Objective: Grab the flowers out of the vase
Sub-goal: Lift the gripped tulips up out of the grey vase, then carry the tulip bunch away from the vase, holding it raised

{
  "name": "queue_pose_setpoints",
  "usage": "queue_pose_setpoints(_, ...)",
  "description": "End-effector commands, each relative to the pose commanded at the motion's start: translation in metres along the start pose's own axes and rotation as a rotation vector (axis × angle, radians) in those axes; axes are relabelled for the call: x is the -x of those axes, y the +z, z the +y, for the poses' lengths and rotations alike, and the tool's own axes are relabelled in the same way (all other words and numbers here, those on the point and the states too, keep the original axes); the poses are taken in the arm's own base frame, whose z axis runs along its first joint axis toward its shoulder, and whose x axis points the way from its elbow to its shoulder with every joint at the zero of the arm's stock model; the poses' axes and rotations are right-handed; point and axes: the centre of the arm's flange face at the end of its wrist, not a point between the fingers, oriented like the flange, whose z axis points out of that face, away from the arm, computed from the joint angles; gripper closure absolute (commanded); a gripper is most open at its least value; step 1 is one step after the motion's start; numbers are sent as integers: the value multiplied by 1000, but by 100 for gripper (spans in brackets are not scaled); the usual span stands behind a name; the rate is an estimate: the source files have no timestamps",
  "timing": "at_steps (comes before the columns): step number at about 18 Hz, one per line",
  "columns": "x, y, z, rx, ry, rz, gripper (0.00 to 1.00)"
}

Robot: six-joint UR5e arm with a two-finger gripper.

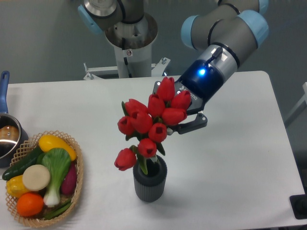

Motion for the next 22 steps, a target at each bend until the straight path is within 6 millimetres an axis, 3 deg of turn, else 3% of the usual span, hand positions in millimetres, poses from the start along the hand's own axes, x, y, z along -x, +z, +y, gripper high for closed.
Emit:
queue_pose_setpoints(3,14,-28,6,2,0,-50,100)
queue_pose_setpoints(5,28,-59,13,6,-9,-105,100)
queue_pose_setpoints(12,65,-134,66,220,-37,-326,100)
queue_pose_setpoints(16,69,-154,112,424,-31,-405,100)
queue_pose_setpoints(19,59,-157,145,624,-83,-461,100)
queue_pose_setpoints(22,54,-164,143,763,-77,-517,100)
